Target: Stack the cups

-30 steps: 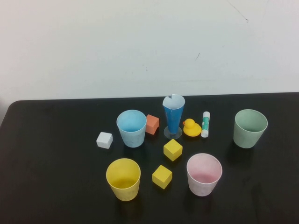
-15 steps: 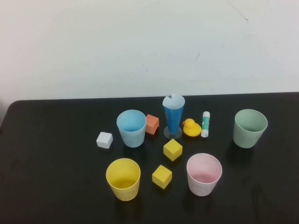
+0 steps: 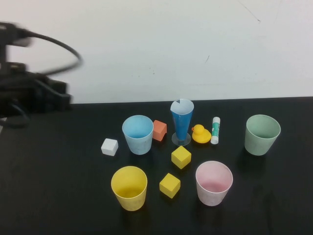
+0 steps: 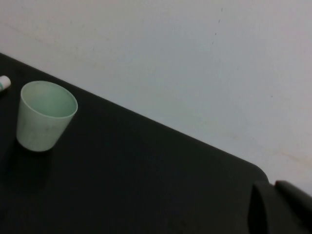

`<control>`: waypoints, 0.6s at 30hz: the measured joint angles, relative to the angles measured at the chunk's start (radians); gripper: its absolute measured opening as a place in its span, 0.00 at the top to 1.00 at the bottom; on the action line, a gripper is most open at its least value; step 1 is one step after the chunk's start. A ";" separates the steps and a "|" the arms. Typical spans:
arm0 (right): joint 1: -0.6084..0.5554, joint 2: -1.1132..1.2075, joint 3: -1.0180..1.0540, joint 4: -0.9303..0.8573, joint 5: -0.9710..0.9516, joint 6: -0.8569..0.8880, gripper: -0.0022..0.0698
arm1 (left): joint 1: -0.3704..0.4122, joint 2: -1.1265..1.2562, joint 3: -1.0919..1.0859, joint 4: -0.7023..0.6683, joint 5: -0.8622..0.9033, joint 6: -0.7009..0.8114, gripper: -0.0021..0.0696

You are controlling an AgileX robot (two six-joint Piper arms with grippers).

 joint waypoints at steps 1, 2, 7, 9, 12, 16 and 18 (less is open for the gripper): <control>0.000 0.000 0.000 0.002 -0.005 0.000 0.97 | -0.023 0.013 0.000 -0.017 -0.009 0.040 0.97; 0.000 0.000 0.000 0.003 -0.005 0.000 0.97 | -0.050 0.021 0.000 -0.023 -0.019 0.076 0.97; 0.000 0.000 0.000 0.004 -0.009 -0.005 0.97 | -0.211 0.033 -0.007 0.096 -0.091 0.102 0.97; 0.000 0.000 0.000 0.004 -0.009 -0.008 0.97 | -0.249 0.043 -0.009 0.175 -0.101 0.040 0.97; 0.000 0.000 0.000 0.004 -0.009 -0.012 0.97 | -0.286 0.075 -0.009 0.291 -0.076 -0.075 0.96; 0.000 0.000 0.002 0.004 -0.011 -0.012 0.97 | -0.294 0.148 -0.009 0.378 0.035 -0.141 0.76; 0.000 0.000 0.004 0.004 -0.011 -0.012 0.97 | -0.294 0.186 -0.009 0.390 0.063 -0.162 0.60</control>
